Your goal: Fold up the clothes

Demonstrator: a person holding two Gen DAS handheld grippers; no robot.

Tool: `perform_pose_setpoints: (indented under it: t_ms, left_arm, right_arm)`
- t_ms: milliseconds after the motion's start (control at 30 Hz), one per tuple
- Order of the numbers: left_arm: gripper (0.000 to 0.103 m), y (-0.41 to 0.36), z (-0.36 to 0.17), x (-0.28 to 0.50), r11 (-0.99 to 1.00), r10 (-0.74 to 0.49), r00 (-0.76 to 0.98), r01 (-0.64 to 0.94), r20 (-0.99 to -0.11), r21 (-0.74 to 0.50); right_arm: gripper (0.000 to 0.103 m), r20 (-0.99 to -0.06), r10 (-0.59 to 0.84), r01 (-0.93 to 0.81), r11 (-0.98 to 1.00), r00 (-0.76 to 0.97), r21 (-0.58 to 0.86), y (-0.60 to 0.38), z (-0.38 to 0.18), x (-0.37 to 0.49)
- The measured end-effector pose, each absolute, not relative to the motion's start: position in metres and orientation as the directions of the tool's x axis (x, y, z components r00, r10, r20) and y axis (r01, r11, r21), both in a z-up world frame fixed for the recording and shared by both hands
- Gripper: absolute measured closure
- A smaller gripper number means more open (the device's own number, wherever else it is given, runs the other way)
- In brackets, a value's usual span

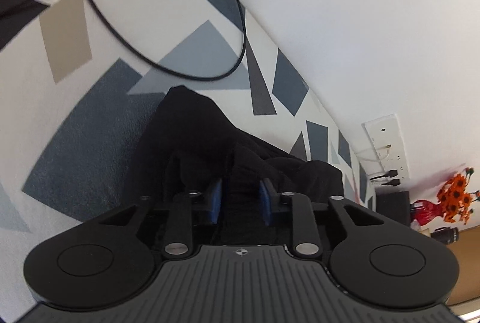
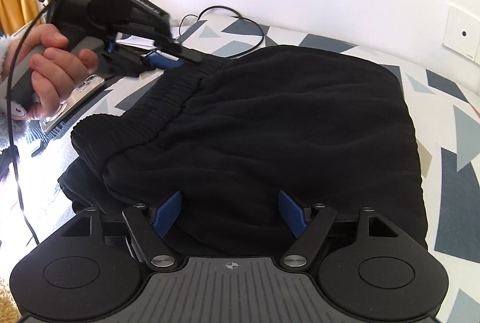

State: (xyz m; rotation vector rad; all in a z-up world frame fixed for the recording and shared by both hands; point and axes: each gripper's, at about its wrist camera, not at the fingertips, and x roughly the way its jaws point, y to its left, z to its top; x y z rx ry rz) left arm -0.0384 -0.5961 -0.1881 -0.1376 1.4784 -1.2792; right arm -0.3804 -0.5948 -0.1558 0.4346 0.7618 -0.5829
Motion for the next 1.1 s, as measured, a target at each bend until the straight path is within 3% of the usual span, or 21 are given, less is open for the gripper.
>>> perform_pose_setpoints:
  t_ms: [133, 200, 233, 467, 633, 700, 833, 933, 1033, 1100]
  left_arm:
    - [0.06, -0.595, -0.201, -0.035, 0.385, -0.709, -0.41, 0.457, -0.574, -0.802]
    - [0.083, -0.594, -0.205, -0.035, 0.382, -0.716, -0.414, 0.442, -0.562, -0.812]
    - [0.088, -0.593, -0.203, -0.036, 0.371, -0.722, -0.413, 0.446, -0.555, -0.814]
    - [0.094, -0.549, -0.147, -0.058, 0.319, -0.837, -0.231, 0.531, -0.497, -0.785]
    - [0.094, -0.553, -0.18, -0.056, 0.446, -0.766, -0.141, 0.585, -0.627, -0.677]
    - [0.091, -0.555, -0.186, -0.051, 0.447, -0.765, -0.148, 0.58, -0.627, -0.681]
    - [0.074, -0.552, -0.171, -0.051, 0.451, -0.741, -0.131, 0.631, -0.659, -0.632]
    - [0.043, -0.541, -0.16, -0.054, 0.453, -0.721, -0.084, 0.694, -0.688, -0.559]
    - [0.043, -0.539, -0.162, -0.058, 0.431, -0.697, -0.117, 0.72, -0.707, -0.544]
    - [0.043, -0.545, -0.167, -0.062, 0.439, -0.68, -0.119, 0.725, -0.723, -0.531]
  right_arm:
    - [0.033, -0.739, -0.335, 0.633, 0.758, 0.584, 0.158, -0.595, -0.156, -0.382]
    - [0.033, -0.738, -0.338, 0.636, 0.755, 0.584, 0.157, -0.594, -0.156, -0.383]
    - [0.033, -0.738, -0.34, 0.638, 0.754, 0.583, 0.156, -0.594, -0.156, -0.383]
    - [0.03, -0.751, -0.359, 0.648, 0.752, 0.554, 0.118, -0.594, -0.149, -0.381]
    - [0.019, -0.769, -0.368, 0.628, 0.776, 0.523, 0.056, -0.593, -0.158, -0.375]
    - [0.019, -0.772, -0.363, 0.626, 0.778, 0.523, 0.059, -0.594, -0.158, -0.375]
    - [0.02, -0.771, -0.332, 0.603, 0.793, 0.543, 0.084, -0.601, -0.147, -0.393]
    - [0.02, -0.757, -0.348, 0.607, 0.791, 0.554, 0.081, -0.599, -0.136, -0.419]
    - [0.022, -0.762, -0.389, 0.612, 0.791, 0.518, 0.012, -0.598, -0.135, -0.439]
    - [0.029, -0.775, -0.39, 0.609, 0.793, 0.498, -0.008, -0.601, -0.14, -0.445]
